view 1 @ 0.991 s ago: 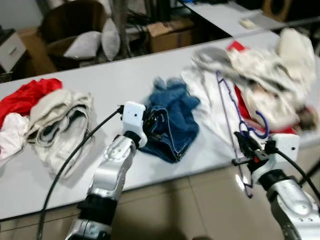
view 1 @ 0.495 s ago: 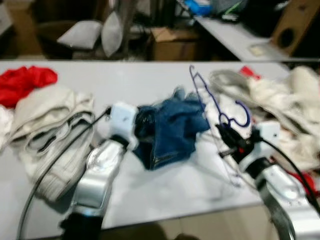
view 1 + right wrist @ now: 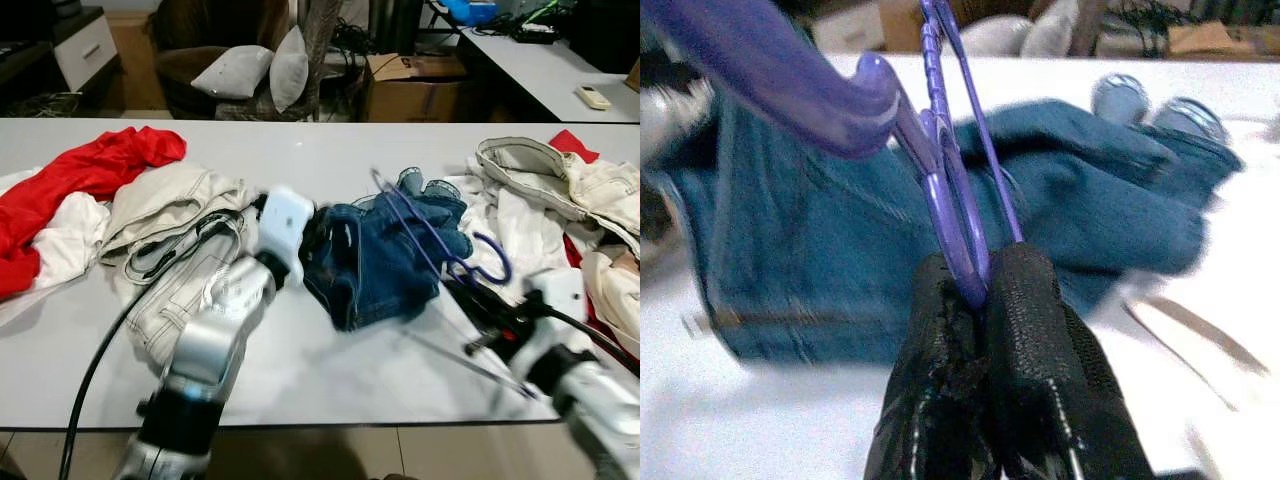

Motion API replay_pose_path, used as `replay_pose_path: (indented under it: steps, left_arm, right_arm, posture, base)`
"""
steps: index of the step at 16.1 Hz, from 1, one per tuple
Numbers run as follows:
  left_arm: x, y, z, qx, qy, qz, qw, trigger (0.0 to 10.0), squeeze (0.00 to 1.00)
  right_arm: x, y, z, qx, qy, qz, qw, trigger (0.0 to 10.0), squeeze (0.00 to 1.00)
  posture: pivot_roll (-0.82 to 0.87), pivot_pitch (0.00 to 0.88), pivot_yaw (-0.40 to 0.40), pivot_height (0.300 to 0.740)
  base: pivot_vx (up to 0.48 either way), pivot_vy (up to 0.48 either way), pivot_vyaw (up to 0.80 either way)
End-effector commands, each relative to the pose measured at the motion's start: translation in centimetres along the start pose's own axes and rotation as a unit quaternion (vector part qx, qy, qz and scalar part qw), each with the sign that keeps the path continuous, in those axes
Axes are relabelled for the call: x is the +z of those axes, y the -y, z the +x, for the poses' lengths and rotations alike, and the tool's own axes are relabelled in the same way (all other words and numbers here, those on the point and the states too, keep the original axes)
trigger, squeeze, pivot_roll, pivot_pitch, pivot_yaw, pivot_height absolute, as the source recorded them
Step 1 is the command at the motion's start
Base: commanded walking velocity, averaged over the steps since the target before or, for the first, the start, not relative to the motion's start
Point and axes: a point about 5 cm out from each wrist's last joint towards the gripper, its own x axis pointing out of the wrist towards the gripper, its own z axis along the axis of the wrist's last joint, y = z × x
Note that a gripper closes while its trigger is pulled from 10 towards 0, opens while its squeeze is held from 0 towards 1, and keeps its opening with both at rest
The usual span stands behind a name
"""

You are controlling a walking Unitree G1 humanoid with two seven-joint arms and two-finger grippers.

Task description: Hang hanger

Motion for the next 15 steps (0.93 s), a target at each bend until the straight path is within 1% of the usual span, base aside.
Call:
replay_pose_path:
  steps: [1, 3, 5, 6, 7, 8, 9, 10, 11, 12, 13, 14, 15]
  left_arm:
    - [1.3, -0.6, 0.8, 0.007, 0.026, -0.014, 1.0, 0.0, 0.0]
    - [3.3, -1.2, 2.3, 0.005, 0.06, -0.038, 0.997, 0.0, 0.0]
    - [6.3, -2.1, 4.4, 0.0, 0.093, -0.047, 0.995, 0.0, 0.0]
    - [7.2, -2.5, 5.0, -0.004, 0.098, -0.038, 0.994, 0.0, 0.0]
    - [7.9, -2.9, 5.6, -0.003, 0.096, -0.024, 0.995, 0.0, 0.0]
    - [9.0, -3.7, 6.4, 0.0, 0.097, -0.002, 0.995, 0.0, 0.0]
    - [9.8, -4.2, 6.8, 0.004, 0.099, 0.012, 0.995, 0.0, 0.0]
    - [10.5, -4.4, 7.2, 0.004, 0.104, 0.018, 0.994, 0.0, 0.0]
    - [11.5, -4.6, 7.5, 0.002, 0.115, 0.018, 0.993, 0.0, 0.0]
    - [11.9, -4.6, 7.7, 0.001, 0.12, 0.017, 0.993, 0.0, 0.0]
    - [13.3, -4.6, 8.0, -0.004, 0.136, 0.019, 0.99, 0.0, 0.0]
    - [13.7, -4.6, 8.2, -0.007, 0.142, 0.023, 0.99, 0.0, 0.0]
    - [14.5, -4.6, 8.3, -0.007, 0.151, 0.03, 0.988, 0.0, 0.0]
  right_arm:
    - [-0.4, 0.8, -0.6, -0.003, -0.025, 0.006, 1.0, 10.0, 0.0]
    - [0.1, 1.7, -1.3, 0.008, -0.033, -0.014, 0.999, 10.0, 0.0]
    - [1.7, 2.4, -2.3, 0.028, -0.009, -0.014, 0.999, 10.0, 0.0]
    - [2.1, 2.6, -3.0, 0.042, -0.01, -0.021, 0.999, 10.0, 0.0]
    - [2.4, 2.7, -3.9, 0.062, -0.022, -0.024, 0.998, 10.0, 0.0]
    - [2.7, 2.8, -5.5, 0.098, -0.045, -0.031, 0.994, 10.0, 0.0]
    - [2.8, 2.7, -6.7, 0.125, -0.065, -0.028, 0.99, 10.0, 0.0]
    - [2.8, 2.2, -7.4, 0.149, -0.08, -0.02, 0.985, 10.0, 0.0]
    - [2.4, 1.5, -7.8, 0.175, -0.106, -0.015, 0.979, 10.0, 0.0]
    - [2.2, 1.1, -7.8, 0.183, -0.113, -0.012, 0.977, 10.0, 0.0]
    - [1.9, 0.2, -7.4, 0.198, -0.114, -0.003, 0.973, 10.0, 0.0]
    - [2.0, 0.0, -7.3, 0.205, -0.113, 0.002, 0.972, 10.0, 0.0]
    - [2.3, -0.1, -7.3, 0.212, -0.111, -0.004, 0.971, 10.0, 0.0]
  posture:
    - [-0.11, 0.0, 0.039, 0.74]
    - [-0.11, 0.0, 0.039, 0.74]
    - [-0.1, 0.0, 0.045, 0.74]
    - [-0.1, 0.0, 0.047, 0.74]
    - [-0.1, 0.0, 0.054, 0.74]
    - [-0.1, 0.0, 0.06, 0.74]
    - [-0.11, 0.0, 0.07, 0.74]
    - [-0.11, 0.0, 0.07, 0.74]
    - [-0.11, 0.0, 0.083, 0.74]
    - [-0.11, 0.0, 0.083, 0.74]
    - [-0.1, 0.0, 0.091, 0.74]
    - [-0.1, 0.0, 0.09, 0.74]
    - [-0.1, 0.0, 0.09, 0.74]
  base:
    - [0.0, 0.0, 0.0]
    - [0.0, 0.0, 0.0]
    - [0.0, 0.0, 0.0]
    - [0.0, 0.0, 0.0]
    - [0.0, 0.0, 0.0]
    - [0.0, 0.0, 0.0]
    - [0.0, 0.0, 0.0]
    - [0.0, 0.0, 0.0]
    - [0.0, 0.0, 0.0]
    - [0.0, 0.0, 0.0]
    - [0.0, 0.0, 0.0]
    - [0.0, 0.0, 0.0]
    - [0.0, 0.0, 0.0]
